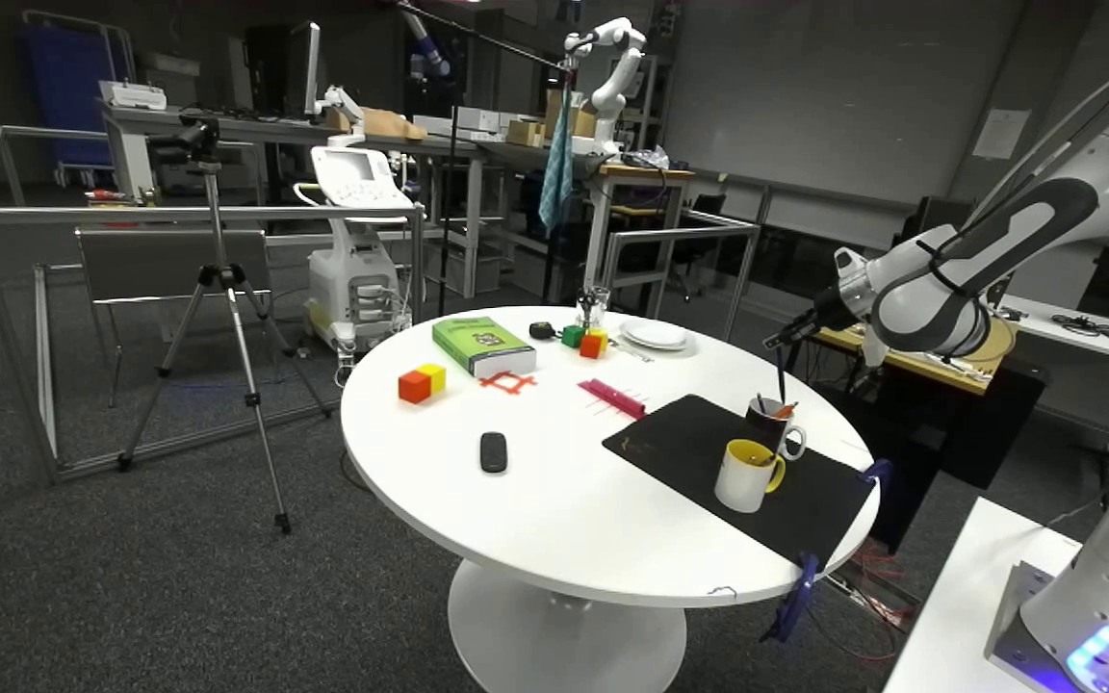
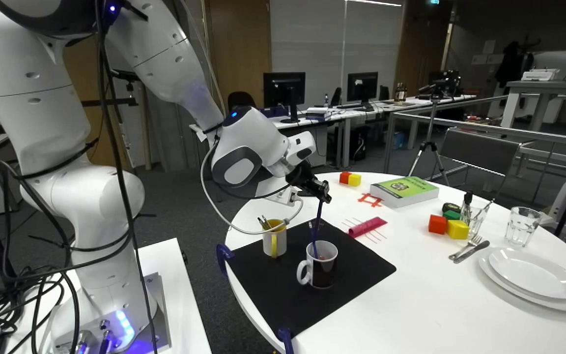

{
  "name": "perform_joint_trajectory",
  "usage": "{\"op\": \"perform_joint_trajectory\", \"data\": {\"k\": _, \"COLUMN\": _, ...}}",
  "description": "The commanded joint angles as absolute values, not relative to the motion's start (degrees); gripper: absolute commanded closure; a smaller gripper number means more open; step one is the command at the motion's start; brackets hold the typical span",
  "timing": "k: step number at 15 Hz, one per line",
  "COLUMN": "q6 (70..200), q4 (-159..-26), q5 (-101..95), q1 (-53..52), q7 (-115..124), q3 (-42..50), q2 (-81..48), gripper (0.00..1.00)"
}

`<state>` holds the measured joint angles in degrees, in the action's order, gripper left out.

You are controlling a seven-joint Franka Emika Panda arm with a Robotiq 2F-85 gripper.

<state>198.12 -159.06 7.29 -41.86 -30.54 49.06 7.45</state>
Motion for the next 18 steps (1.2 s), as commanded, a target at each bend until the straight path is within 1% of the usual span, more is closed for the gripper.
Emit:
{"op": "perform_joint_trajectory", "data": {"k": 1, "q6": 197.6, "q4": -158.9, "q5": 6.1, "q1": -41.6, "q7": -32.5, "q3": 50.2, "q2": 10.6, "gripper": 0.96}}
{"op": "perform_joint_trajectory", "data": {"k": 3, "q6": 198.1, "q4": -159.7, "q5": 5.8, "q1": -40.4, "q7": -33.6, "q3": 49.5, "q2": 11.8, "gripper": 0.96}}
{"op": "perform_joint_trajectory", "data": {"k": 10, "q6": 197.7, "q4": -159.0, "q5": -0.6, "q1": -44.6, "q7": -32.2, "q3": 54.4, "q2": 10.7, "gripper": 0.96}}
{"op": "perform_joint_trajectory", "data": {"k": 15, "q6": 195.8, "q4": -158.8, "q5": -7.6, "q1": -48.9, "q7": -30.4, "q3": 60.9, "q2": 11.3, "gripper": 0.96}}
{"op": "perform_joint_trajectory", "data": {"k": 18, "q6": 194.1, "q4": -158.8, "q5": -12.0, "q1": -52.9, "q7": -29.0, "q3": 66.4, "q2": 12.6, "gripper": 0.96}}
